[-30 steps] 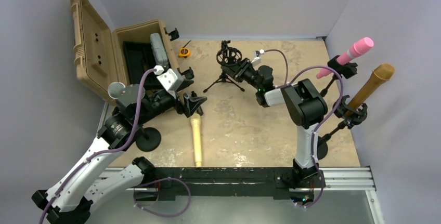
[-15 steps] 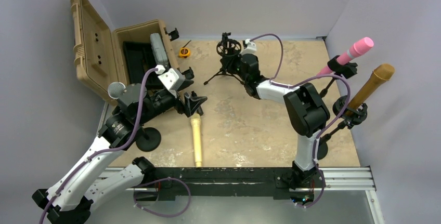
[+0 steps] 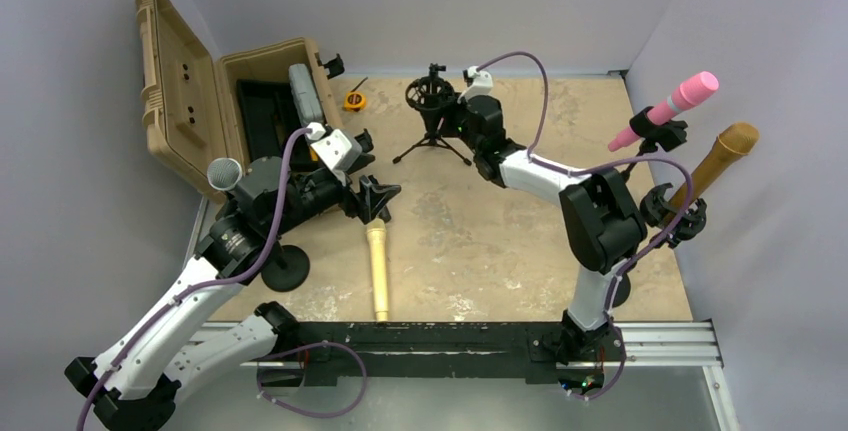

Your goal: Remove the microphone from the stand

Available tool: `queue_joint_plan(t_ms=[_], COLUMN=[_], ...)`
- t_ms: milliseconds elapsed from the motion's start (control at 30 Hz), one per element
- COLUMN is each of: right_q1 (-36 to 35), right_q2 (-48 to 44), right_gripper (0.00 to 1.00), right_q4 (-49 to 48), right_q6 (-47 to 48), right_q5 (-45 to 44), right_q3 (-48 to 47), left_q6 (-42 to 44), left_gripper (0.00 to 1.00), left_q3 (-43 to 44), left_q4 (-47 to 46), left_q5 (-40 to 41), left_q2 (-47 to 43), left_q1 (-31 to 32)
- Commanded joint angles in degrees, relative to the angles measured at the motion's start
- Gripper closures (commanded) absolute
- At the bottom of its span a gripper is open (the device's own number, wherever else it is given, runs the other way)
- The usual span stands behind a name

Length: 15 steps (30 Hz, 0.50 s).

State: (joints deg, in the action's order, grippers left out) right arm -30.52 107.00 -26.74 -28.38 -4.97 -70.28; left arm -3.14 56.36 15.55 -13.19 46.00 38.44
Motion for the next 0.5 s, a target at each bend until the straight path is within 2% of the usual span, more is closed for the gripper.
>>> queue_joint_plan(t_ms=[0, 233, 333, 467], right_q1=[2.58, 7.06, 7.88, 7.94], right_q2=[-4.15, -3.55, -3.45, -5.47], right_gripper=[0.43, 0.38, 0.37, 0.36], right_q4=[-6.06, -16.58, -17.45, -15.55], right_q6=[-1.13, -6.67, -6.68, -3.91], right_q5=[10.0, 26.17, 27.67, 24.3], right_q3=[2.18, 9.27, 10.8, 12.88], left_q6=[1.25, 1.18, 1.18, 1.34], left_gripper=[0.28, 0.28, 0.28, 0.28], left_q3=[1.42, 1.47, 1.54, 1.47], left_q4=[-1.3, -1.26, -1.35, -1.18], left_q5=[0.39, -0.06, 0.06, 0.37], left_q2=[0.21, 0.28, 0.15, -0.18], left_q1=[0.43, 0.42, 0.41, 0.44])
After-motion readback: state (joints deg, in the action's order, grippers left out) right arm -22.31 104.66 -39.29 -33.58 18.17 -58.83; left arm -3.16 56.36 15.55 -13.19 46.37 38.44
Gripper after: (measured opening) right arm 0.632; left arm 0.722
